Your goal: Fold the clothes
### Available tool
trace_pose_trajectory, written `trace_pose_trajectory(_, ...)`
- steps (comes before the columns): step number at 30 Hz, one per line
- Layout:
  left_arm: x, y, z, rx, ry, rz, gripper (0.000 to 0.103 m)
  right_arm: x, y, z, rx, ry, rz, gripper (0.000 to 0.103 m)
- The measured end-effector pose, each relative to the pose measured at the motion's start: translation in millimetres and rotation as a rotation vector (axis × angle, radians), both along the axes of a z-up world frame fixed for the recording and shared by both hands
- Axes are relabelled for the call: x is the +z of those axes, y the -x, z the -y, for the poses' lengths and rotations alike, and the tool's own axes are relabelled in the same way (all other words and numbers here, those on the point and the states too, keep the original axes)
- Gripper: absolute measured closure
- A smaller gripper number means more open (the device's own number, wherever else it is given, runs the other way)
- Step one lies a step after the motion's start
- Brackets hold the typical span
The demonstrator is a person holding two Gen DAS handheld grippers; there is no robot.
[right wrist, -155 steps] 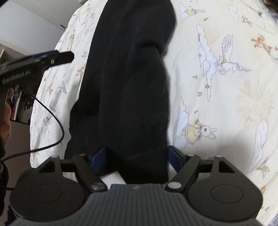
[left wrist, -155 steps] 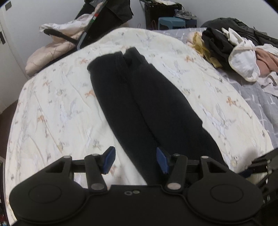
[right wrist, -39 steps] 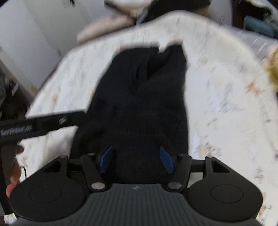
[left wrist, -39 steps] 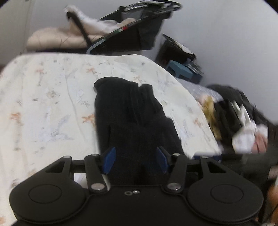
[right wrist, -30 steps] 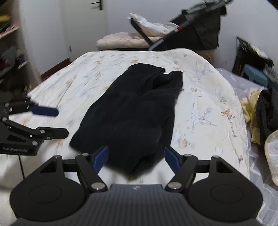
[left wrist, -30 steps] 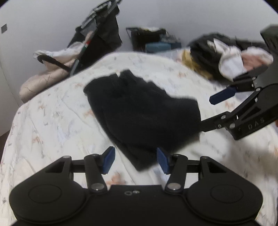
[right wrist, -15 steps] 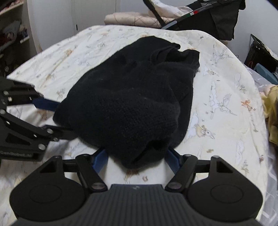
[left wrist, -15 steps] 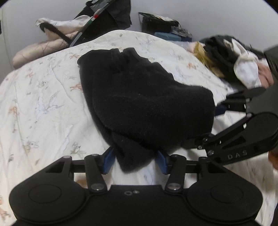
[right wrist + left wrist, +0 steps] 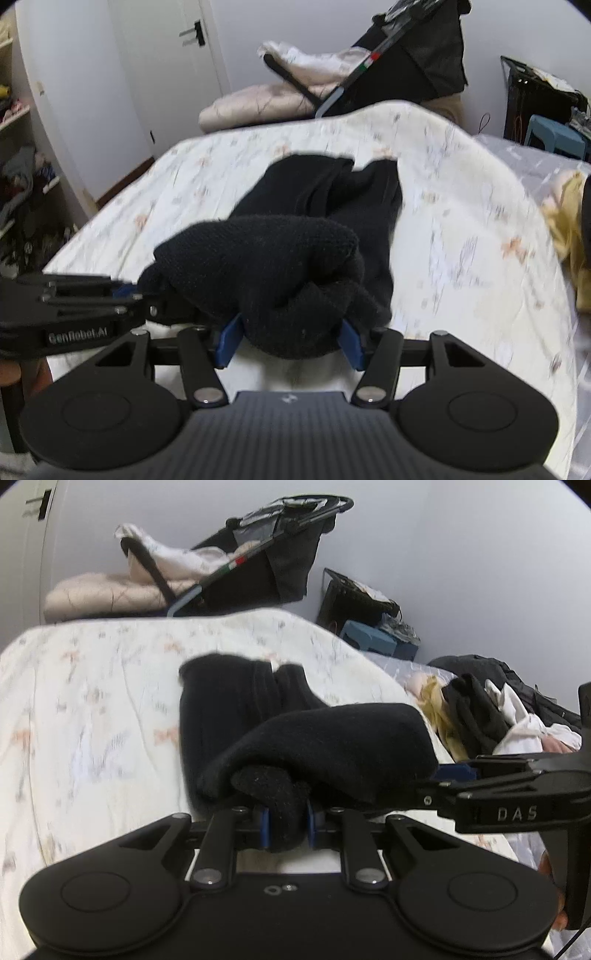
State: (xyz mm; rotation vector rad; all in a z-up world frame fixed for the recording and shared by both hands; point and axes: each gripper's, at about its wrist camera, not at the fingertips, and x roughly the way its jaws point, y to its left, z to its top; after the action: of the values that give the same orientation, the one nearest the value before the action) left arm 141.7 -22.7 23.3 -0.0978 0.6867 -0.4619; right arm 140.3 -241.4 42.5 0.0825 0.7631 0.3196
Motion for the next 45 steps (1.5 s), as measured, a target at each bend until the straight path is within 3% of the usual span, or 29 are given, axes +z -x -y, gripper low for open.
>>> trace_pose_trajectory(11,16,-59,17,0.061,-0.072,0.087,0.076,23,-64,2,-0.037,0.032,0.042,0.042)
trace_pose_trajectory(22,-8,-110,19,0.077,-0.158,0.106,0.06,-7,-129,5,-0.09,0.032,-0.056,0.038)
trace_pose_trajectory(26,-22,-134,13,0.107,-0.107,0.013,0.058,-22,-151,1,-0.12,0.045,-0.104,0.033)
trace_pose_trajectory(29,-31,-144,1,0.136,-0.041,-0.078,0.055,-40,-169,7,-0.167,0.002,-0.193,0.022)
trace_pose_trajectory(30,-30,-143,-4,0.143,-0.01,-0.091,0.054,-47,-174,11,-0.188,-0.023,-0.232,0.011)
trace_pose_trajectory(31,-30,-141,-8,0.15,0.017,-0.097,0.056,-56,-179,15,-0.211,-0.05,-0.269,0.001)
trace_pose_trajectory(34,-15,-115,-33,0.179,0.178,-0.011,0.054,-77,-182,31,-0.276,-0.176,-0.329,0.001)
trace_pose_trajectory(36,-5,-100,-43,0.172,0.218,0.029,0.052,-75,-179,27,-0.267,-0.144,-0.302,0.001)
trace_pose_trajectory(39,1,-86,-42,0.144,0.15,0.015,0.051,-65,-172,22,-0.249,-0.094,-0.255,0.001)
trace_pose_trajectory(42,-5,-77,-34,0.114,0.07,-0.014,0.05,-44,-153,29,-0.226,-0.135,-0.149,0.001)
trace_pose_trajectory(45,-16,-80,-29,0.12,0.046,-0.055,0.05,-18,-126,43,-0.212,-0.183,-0.061,0.0)
